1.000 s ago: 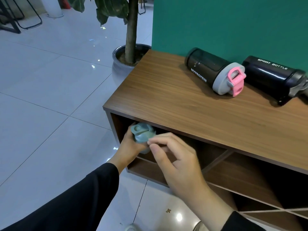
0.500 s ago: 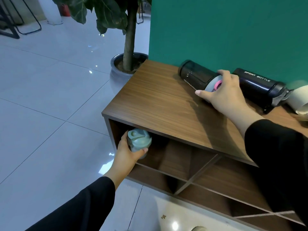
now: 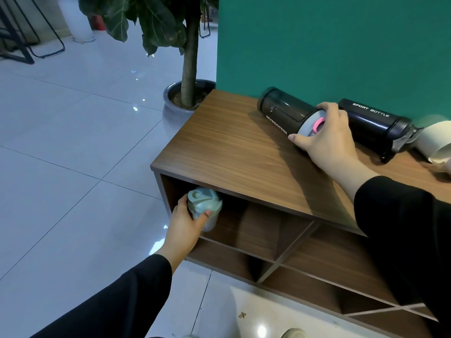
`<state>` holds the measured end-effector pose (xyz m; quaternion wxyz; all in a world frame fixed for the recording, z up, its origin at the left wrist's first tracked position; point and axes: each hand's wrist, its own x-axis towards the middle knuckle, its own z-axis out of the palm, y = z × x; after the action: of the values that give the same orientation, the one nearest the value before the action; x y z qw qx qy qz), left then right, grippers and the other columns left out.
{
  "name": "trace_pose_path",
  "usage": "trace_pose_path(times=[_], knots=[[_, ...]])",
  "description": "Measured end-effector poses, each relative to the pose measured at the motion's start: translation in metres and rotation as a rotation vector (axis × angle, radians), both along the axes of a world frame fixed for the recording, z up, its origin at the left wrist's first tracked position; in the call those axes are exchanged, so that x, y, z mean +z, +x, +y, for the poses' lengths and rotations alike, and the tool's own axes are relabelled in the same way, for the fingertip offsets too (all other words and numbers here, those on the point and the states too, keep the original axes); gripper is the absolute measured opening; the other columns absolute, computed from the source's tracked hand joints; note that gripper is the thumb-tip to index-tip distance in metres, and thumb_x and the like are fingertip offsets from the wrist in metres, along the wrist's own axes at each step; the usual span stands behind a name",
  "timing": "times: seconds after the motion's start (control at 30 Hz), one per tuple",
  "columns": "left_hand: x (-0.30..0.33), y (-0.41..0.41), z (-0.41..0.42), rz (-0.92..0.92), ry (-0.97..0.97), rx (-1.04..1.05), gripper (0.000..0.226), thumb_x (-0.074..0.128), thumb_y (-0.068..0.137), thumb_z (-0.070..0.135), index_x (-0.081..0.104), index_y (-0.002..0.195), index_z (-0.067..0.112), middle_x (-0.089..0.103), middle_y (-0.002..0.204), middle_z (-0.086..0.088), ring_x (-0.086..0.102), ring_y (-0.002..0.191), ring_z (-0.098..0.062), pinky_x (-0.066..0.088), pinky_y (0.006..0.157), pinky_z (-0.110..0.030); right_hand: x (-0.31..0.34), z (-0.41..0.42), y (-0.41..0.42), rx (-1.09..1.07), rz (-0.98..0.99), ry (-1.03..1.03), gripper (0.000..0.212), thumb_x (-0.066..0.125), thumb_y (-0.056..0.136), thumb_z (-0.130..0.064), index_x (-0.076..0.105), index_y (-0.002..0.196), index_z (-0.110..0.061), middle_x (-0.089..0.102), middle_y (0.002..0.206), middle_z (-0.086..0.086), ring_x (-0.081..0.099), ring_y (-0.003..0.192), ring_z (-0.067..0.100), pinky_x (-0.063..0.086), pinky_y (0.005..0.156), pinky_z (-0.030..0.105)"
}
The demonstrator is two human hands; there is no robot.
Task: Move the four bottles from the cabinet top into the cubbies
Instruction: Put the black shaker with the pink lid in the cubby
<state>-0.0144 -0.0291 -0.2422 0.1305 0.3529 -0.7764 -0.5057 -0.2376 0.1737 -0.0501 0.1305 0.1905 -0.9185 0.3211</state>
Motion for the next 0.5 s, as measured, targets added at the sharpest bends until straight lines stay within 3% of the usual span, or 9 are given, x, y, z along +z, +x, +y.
trace_pose_path(times=[0.13,0.23,0.27,0.33,0.43,0.5], knots=[[0.008,0.007,0.005,-0.056,-0.066,0.082,0.07,0.065,0.094,0.041,0.038,0.153,0.016,0.054,0.149,-0.011,0.057,0.131,-0.03,0.052,0.102,-0.043,0.009,0.005,0.013,0.043,0.028,-0.052,0.088,0.087,0.071,-0.043,0.04,0.142,-0.019,0.047,0.138,0.009,0.054,0.119,0.028,0.046,0.096,0.036],[0.032,0.02,0.017,-0.04,-0.153,0.15,0.043,0.055,0.1,0.043,0.061,0.13,0.013,0.071,0.121,-0.007,0.067,0.111,-0.026,0.052,0.081,-0.034,0.021,0.01,0.029,0.083,0.034,-0.091,0.088,0.088,0.071,-0.044,0.04,0.141,-0.02,0.048,0.137,0.006,0.054,0.116,0.025,0.045,0.094,0.03],[0.043,0.025,0.022,-0.007,-0.168,0.157,0.037,0.052,0.1,0.046,0.068,0.113,0.015,0.074,0.103,-0.004,0.07,0.101,-0.026,0.053,0.075,-0.035,0.026,0.013,0.037,0.098,0.032,-0.106,0.089,0.088,0.071,-0.044,0.039,0.141,-0.021,0.048,0.137,0.005,0.054,0.116,0.023,0.045,0.094,0.03],[0.068,0.035,0.033,0.087,-0.165,0.158,0.046,0.048,0.101,0.05,0.068,0.084,0.013,0.071,0.077,-0.008,0.07,0.079,-0.029,0.054,0.069,-0.045,0.035,0.019,0.053,0.136,0.027,-0.129,0.089,0.088,0.07,-0.045,0.039,0.141,-0.022,0.048,0.137,0.002,0.055,0.115,0.021,0.047,0.096,0.03],[0.108,0.045,0.048,0.27,-0.096,0.166,0.053,0.048,0.102,0.046,0.064,0.075,0.003,0.068,0.07,-0.015,0.065,0.066,-0.028,0.055,0.067,-0.049,0.049,0.033,0.082,0.232,0.07,-0.113,0.086,0.089,0.069,-0.044,0.042,0.138,-0.022,0.047,0.132,-0.002,0.053,0.114,0.018,0.047,0.098,0.032],[0.138,0.048,0.054,0.39,0.022,0.152,0.049,0.048,0.103,0.045,0.065,0.08,0.006,0.068,0.076,-0.014,0.064,0.065,-0.024,0.054,0.062,-0.046,0.059,0.048,0.103,0.331,0.11,-0.089,0.083,0.09,0.068,-0.039,0.045,0.137,-0.02,0.043,0.128,-0.005,0.048,0.115,0.013,0.041,0.101,0.025]])
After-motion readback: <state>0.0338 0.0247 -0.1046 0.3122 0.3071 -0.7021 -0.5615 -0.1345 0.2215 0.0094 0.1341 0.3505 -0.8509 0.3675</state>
